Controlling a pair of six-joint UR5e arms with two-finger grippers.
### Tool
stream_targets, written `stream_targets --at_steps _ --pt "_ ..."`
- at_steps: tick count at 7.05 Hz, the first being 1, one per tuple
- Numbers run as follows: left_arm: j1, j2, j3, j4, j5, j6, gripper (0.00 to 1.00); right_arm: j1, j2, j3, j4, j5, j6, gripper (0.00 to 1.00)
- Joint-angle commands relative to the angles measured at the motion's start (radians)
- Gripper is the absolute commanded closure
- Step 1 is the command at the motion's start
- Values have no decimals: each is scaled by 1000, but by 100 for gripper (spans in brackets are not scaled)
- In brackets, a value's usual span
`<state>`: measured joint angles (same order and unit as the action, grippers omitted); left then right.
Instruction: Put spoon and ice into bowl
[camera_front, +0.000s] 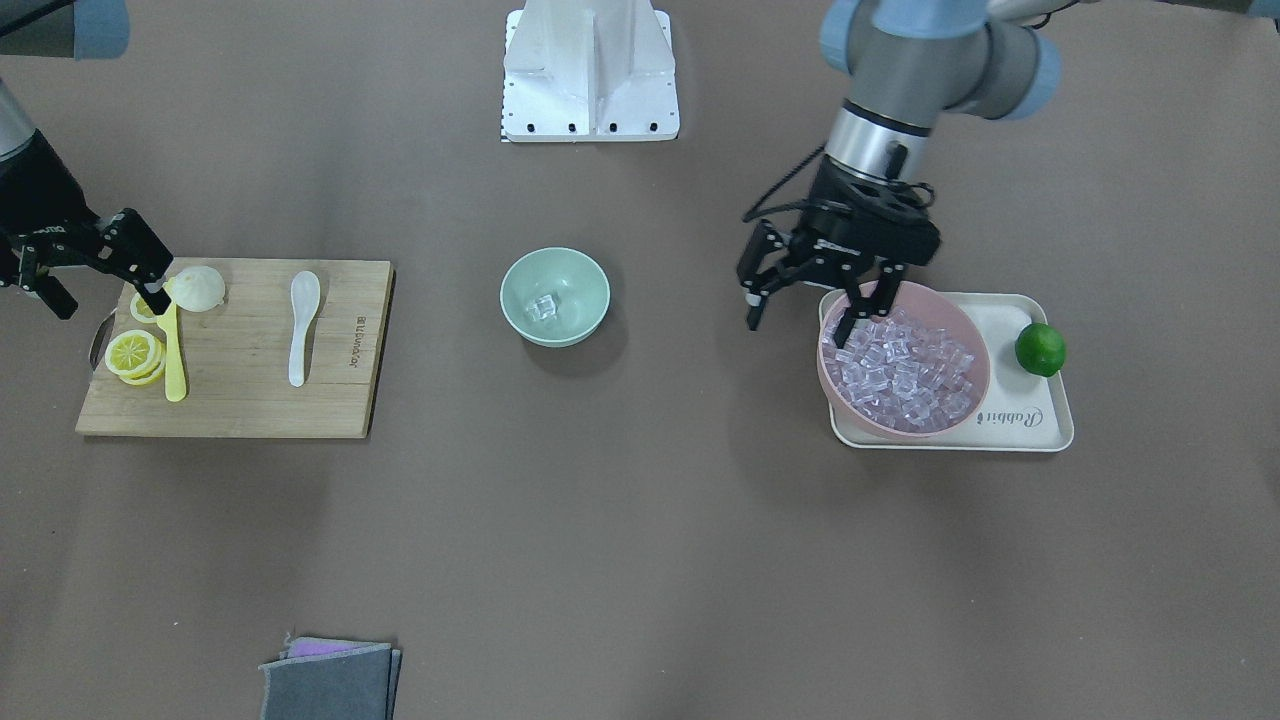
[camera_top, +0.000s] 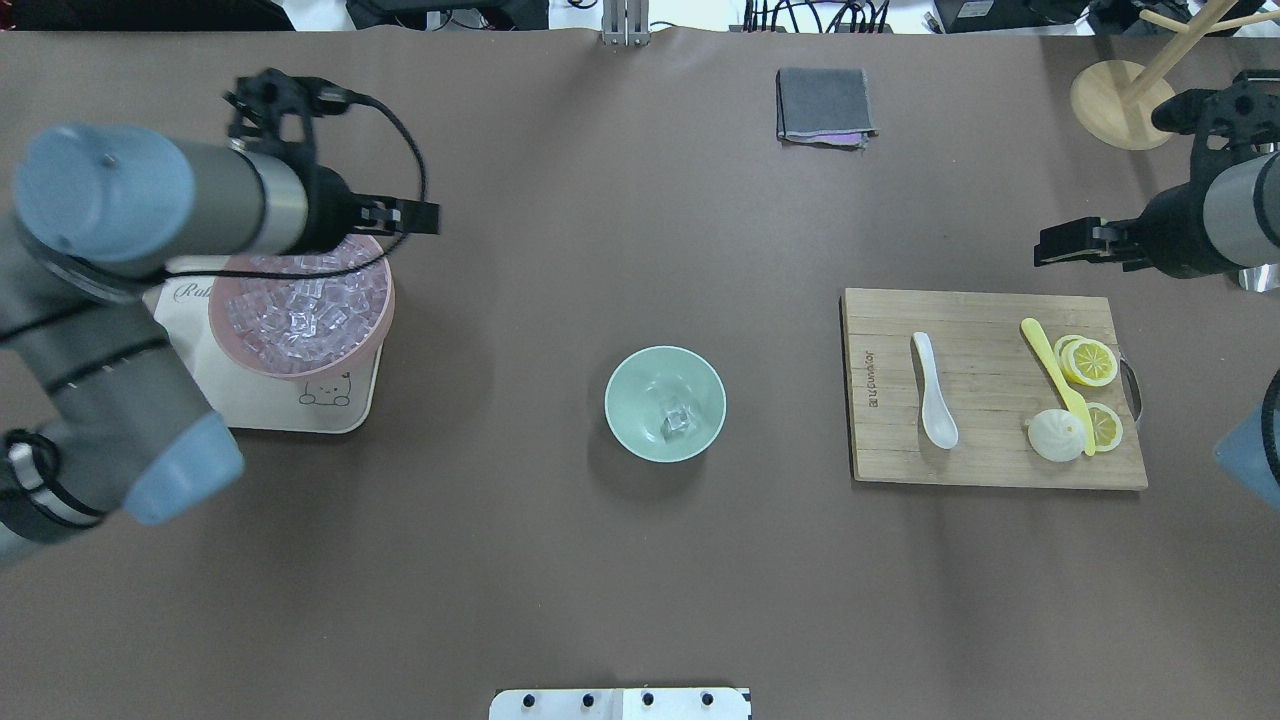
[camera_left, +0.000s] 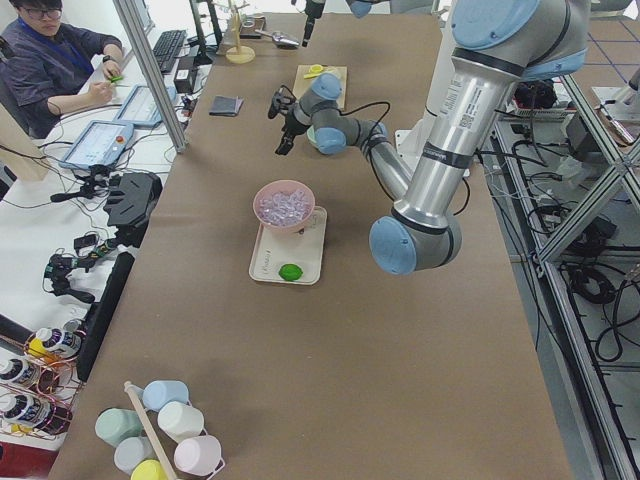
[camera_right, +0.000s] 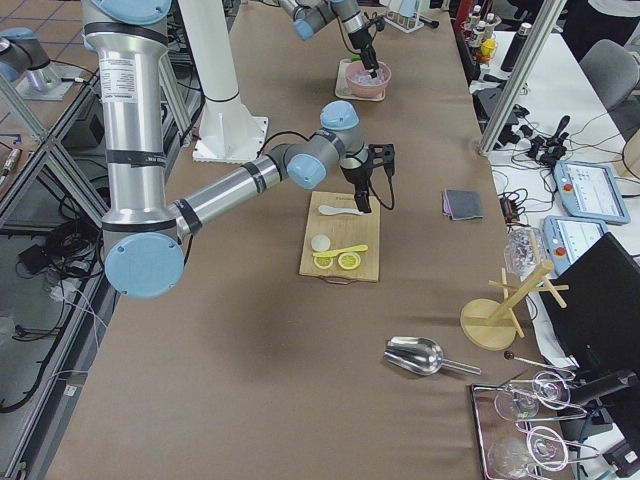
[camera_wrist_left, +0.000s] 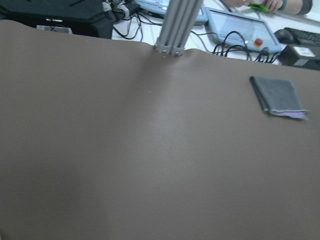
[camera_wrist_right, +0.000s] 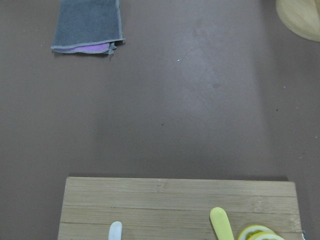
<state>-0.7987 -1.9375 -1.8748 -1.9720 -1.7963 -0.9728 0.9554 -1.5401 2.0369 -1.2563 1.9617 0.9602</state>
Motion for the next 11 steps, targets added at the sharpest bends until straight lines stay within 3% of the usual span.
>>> stream_targets --at_steps 1,4,6,7,8,9,11 --pt "-272 169 5 59 -262 391 1 -105 24 -3 -2 -106 70 0" --pt "-572 287 138 80 -377 914 1 -251 38 -30 0 -228 141 0" --pt "-649 290 181 85 -448 1008 1 -315 67 -88 27 -295 173 0" --pt "-651 304 180 84 -449 1008 1 -349 69 -146 135 -325 201 2" --pt "-651 305 178 84 -449 1008 1 -362 63 -200 215 -348 203 6" --pt "-651 305 178 82 -449 1007 1 -382 58 -228 235 -400 209 16" --pt "-649 308 178 78 -449 1000 1 -391 51 -228 238 -408 235 36"
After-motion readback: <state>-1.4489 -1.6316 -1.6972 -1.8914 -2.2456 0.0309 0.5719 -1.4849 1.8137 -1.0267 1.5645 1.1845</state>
